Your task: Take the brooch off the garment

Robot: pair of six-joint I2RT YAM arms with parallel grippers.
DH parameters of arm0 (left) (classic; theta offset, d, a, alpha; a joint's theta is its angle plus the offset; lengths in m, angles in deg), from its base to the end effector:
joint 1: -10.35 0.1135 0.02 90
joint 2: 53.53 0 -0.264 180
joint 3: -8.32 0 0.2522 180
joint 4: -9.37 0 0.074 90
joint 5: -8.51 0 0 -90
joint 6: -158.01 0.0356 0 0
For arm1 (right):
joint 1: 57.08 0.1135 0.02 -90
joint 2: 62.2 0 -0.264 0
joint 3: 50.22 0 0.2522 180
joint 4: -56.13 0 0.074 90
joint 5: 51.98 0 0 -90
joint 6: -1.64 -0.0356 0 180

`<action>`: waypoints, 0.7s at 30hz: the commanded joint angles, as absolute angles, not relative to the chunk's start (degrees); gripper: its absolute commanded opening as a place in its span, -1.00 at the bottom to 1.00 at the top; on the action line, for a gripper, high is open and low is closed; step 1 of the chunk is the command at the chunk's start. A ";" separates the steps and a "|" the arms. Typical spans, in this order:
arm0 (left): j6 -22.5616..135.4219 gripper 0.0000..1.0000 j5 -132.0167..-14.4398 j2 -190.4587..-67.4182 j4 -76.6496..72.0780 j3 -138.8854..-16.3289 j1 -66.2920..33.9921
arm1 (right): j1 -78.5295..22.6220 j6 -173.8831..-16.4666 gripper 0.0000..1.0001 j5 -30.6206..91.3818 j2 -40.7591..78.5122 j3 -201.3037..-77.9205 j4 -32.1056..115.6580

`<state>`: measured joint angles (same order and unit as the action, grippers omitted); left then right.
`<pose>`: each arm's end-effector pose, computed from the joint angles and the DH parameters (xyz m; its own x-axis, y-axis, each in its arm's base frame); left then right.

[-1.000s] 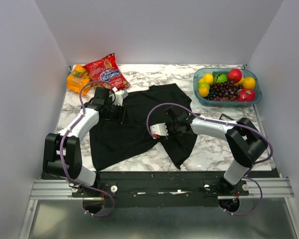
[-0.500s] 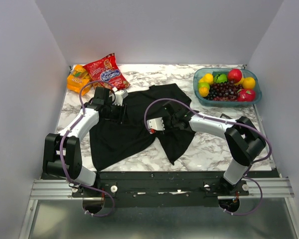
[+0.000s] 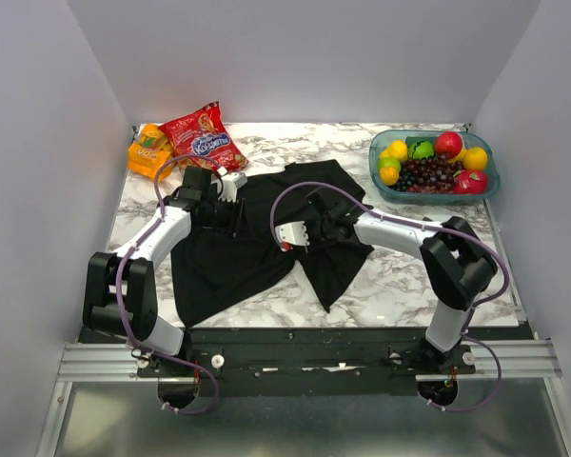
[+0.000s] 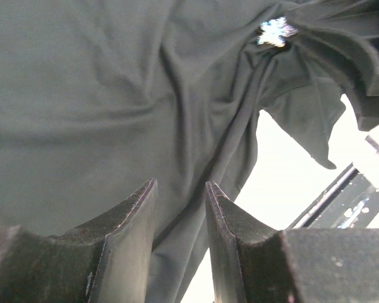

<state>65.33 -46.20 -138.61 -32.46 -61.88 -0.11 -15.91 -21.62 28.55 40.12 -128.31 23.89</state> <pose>0.2890 -0.0743 0.2256 -0.8426 0.1168 -0.5257 0.4211 0.7514 -0.5081 0.2721 0.2457 0.1770 0.4116 -0.8439 -0.3441 -0.8599 -0.2346 -0.4533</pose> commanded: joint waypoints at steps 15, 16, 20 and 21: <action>30.10 -0.13 -14.62 -154.07 9.34 -62.57 -6.34 | -15.77 -24.83 -0.99 16.75 18.93 -110.31 33.74; 27.00 -0.12 -13.82 -155.73 13.24 -62.22 -7.05 | -15.69 -24.21 -0.99 17.19 17.61 -107.60 34.89; 9.95 -0.09 -9.86 -159.52 32.83 -59.76 -10.21 | -15.24 -19.55 -0.99 18.33 14.45 -101.01 42.79; 2.26 -0.07 -9.51 -160.40 42.01 -59.23 -10.83 | -15.16 -17.54 -0.99 18.42 13.83 -99.15 48.47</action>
